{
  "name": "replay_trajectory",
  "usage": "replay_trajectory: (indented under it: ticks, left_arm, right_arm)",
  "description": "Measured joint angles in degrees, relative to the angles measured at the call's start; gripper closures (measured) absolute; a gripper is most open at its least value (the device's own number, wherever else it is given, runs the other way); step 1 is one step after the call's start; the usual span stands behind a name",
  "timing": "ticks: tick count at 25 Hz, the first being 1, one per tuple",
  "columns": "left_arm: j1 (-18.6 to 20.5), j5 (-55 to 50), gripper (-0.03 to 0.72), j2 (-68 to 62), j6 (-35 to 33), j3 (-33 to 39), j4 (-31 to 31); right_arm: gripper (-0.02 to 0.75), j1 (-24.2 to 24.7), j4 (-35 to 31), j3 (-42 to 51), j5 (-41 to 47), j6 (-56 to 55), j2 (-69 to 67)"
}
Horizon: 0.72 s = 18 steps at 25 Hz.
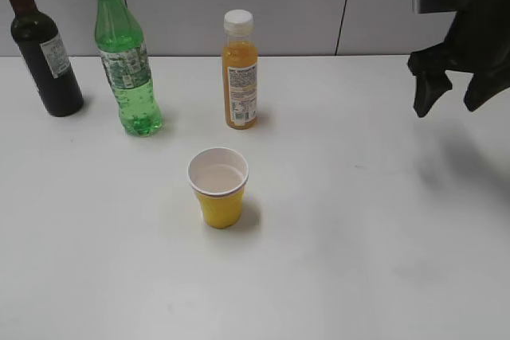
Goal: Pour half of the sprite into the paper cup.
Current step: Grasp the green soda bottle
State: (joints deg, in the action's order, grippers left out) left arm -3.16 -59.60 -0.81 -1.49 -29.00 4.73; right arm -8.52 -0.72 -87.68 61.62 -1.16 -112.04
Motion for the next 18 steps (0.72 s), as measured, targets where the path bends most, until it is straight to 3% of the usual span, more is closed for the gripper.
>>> replay_trajectory:
  ticks: [6,18]
  left_arm:
    - [0.0,0.0,0.424,0.0,0.0,0.0,0.0]
    - [0.0,0.0,0.426,0.0,0.0,0.0,0.0]
  right_arm:
    - [0.145,2.61,-0.71,1.97,6.08,0.52,1.08]
    - [0.146,2.78,-0.48,24.5,4.35,0.78,21.59]
